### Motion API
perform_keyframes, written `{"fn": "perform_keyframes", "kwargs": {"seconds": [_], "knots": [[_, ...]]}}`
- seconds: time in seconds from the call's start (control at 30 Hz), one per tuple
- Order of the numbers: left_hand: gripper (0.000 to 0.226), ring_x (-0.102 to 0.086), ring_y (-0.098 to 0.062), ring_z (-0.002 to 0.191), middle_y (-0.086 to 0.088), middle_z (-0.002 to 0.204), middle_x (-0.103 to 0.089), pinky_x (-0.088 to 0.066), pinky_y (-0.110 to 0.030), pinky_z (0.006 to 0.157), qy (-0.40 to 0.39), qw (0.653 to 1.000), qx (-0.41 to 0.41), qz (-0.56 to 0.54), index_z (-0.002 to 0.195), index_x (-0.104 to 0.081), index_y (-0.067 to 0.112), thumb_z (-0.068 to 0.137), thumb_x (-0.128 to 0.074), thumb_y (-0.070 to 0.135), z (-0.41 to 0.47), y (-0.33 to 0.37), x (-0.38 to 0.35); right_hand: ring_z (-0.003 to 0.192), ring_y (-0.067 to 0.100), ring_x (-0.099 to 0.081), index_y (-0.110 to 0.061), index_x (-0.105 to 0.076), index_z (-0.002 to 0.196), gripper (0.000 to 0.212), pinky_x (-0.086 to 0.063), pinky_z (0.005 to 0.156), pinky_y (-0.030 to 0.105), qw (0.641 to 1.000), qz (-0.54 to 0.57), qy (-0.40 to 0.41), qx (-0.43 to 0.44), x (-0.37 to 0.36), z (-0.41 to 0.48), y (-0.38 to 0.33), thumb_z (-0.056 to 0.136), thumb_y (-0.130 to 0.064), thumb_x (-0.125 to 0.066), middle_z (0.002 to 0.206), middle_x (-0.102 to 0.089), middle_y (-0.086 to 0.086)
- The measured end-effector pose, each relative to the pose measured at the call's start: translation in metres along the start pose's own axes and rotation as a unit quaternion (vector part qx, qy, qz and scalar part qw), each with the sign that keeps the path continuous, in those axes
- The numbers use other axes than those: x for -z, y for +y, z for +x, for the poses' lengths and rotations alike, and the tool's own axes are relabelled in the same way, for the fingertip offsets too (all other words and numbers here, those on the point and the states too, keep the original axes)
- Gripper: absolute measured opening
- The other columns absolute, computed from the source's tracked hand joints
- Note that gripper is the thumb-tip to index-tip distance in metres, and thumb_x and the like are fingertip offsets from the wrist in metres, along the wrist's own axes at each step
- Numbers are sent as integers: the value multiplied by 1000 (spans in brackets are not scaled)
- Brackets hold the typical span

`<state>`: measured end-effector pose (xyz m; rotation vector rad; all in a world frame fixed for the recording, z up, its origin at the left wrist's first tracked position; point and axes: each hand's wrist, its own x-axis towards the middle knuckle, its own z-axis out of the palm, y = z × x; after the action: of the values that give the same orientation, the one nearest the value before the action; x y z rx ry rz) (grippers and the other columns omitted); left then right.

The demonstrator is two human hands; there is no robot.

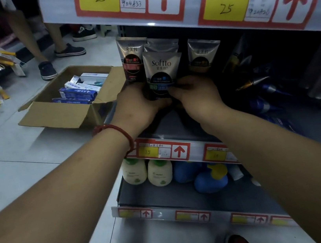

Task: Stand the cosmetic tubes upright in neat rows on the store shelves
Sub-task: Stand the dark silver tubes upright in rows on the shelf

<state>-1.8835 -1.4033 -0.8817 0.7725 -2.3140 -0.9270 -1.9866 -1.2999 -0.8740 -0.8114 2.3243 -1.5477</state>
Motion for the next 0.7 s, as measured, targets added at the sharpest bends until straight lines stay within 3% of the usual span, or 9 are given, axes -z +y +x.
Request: {"fn": "perform_keyframes", "kwargs": {"seconds": [0.1,0.2,0.27,0.33,0.43,0.53,0.6,0.7], "knots": [[42,-66,-20,95,-3,100,-75,-41,-24,70,-22,996,11,85,109,-74,18,82,-75,50,-7,10,14,102,21,-67,-16,-71,114,32,-55,94,43,1000,8,5,-4,16,-4,1,86,-32,-70,110,-71,2],[45,-60,-20,72,-5,69,-65,-35,-26,55,-8,989,-16,146,79,-74,12,94,-60,51,-19,21,25,99,27,-68,-22,-72,100,16,-56,91,47,998,56,9,-20,40,-11,-2,88,-33,-67,106,-72,6],[49,-61,-22,74,-8,70,-67,-40,-28,59,-8,991,-29,128,77,-72,10,99,-52,50,-30,31,25,99,35,-67,-20,-69,97,9,-56,90,48,991,126,7,-44,59,-16,-4,95,-25,-63,106,-71,16],[51,-65,-20,80,-7,76,-72,-49,-33,71,-22,994,-42,98,82,-72,11,99,-48,53,-35,40,16,100,27,-69,-21,-65,98,7,-58,90,37,978,197,-1,-70,79,-18,-3,98,-23,-59,104,-71,10],[58,-71,-17,85,-1,83,-76,-55,-42,89,-52,998,-23,-39,88,-74,18,88,-47,69,-30,52,-10,103,23,-67,-11,-60,119,22,-57,88,29,959,266,5,-102,111,-14,8,102,-20,-48,115,-68,10],[50,-74,-19,94,1,94,-78,-55,-46,98,-87,964,61,-245,85,-78,27,86,-52,69,-18,72,-41,109,28,-65,-1,-54,131,38,-55,91,32,929,341,37,-136,146,-11,19,107,-21,-33,121,-65,17],[42,-70,-20,94,-1,99,-75,-53,-37,91,-104,940,93,-311,90,-73,26,98,-46,57,-12,88,-57,112,30,-65,1,-55,131,46,-52,97,36,907,387,51,-156,167,-11,26,108,-27,-26,122,-66,20],[44,-65,-31,97,-10,105,-69,-49,-40,89,-108,926,112,-343,98,-68,21,103,-39,54,-3,100,-77,106,34,-66,2,-62,111,50,-51,99,43,876,439,81,-183,191,-9,37,109,-27,-22,109,-69,22]]}}
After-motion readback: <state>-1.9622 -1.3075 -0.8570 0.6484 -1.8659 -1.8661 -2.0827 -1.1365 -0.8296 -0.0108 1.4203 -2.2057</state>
